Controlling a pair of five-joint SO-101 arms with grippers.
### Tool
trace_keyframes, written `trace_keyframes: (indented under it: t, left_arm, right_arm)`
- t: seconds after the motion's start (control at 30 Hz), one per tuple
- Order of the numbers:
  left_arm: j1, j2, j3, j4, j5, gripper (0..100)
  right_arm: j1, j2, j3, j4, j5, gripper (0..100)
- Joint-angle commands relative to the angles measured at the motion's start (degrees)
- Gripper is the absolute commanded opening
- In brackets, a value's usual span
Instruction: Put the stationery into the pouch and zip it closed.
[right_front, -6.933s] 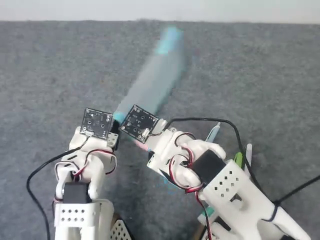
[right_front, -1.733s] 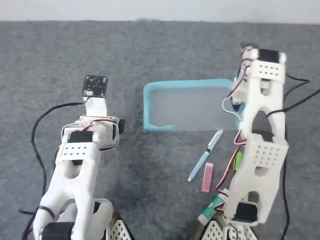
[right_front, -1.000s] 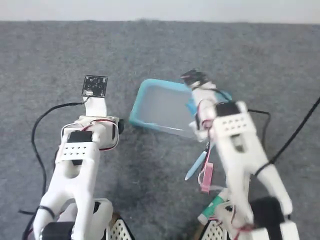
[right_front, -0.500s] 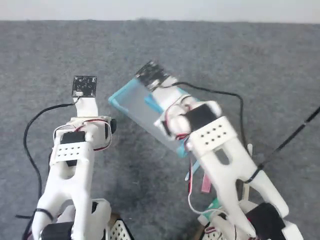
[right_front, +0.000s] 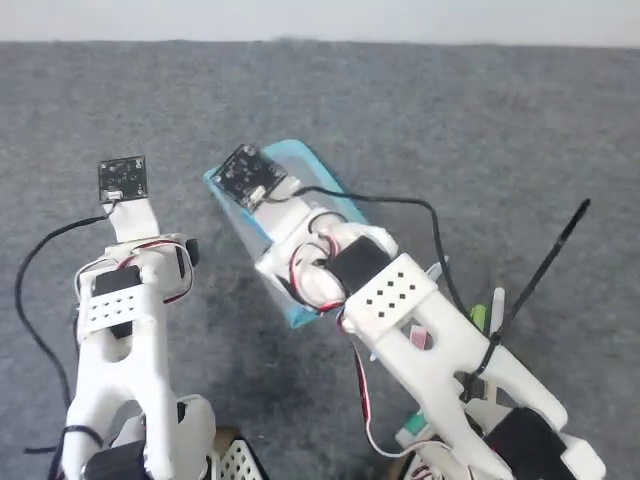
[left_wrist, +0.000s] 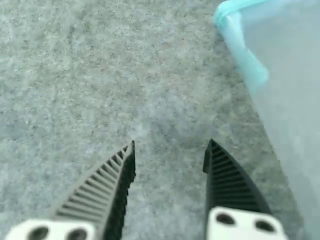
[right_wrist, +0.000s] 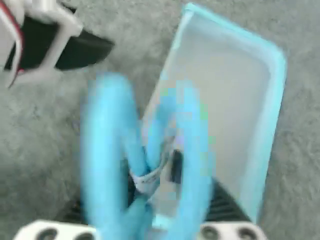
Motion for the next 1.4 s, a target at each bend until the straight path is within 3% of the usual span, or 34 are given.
trace_keyframes:
  t: [0.0, 0.3, 0.47, 0.8, 1.03, 1.37]
  left_arm:
    - [-0.5, -2.8, -3.6, -0.1, -0.6, 22]
    - [-0.4, -2.5, -3.6, -0.1, -0.6, 22]
    - [-0.4, -2.4, -3.6, -0.2, -0.6, 22]
    - [-0.4, -2.3, -3.5, -0.2, -0.6, 22]
    - [-0.4, -2.3, -3.4, -0.2, -0.6, 22]
    - [1.2, -2.3, -3.1, -0.1, -0.6, 22]
  right_arm:
    - [-0.1, -4.2, 4.4, 0.0, 1.0, 26.9]
    - [3.1, -24.0, 20.0, 0.1, 1.8, 27.4]
    - [0.3, -31.4, 28.2, 0.2, 9.5, 27.3]
    - [-2.3, -14.1, 26.8, -7.7, 7.5, 27.0]
    - [-2.5, -5.6, 23.1, -4.6, 7.4, 7.6]
    - [-2.2, 7.1, 15.0, -7.8, 7.1, 10.8]
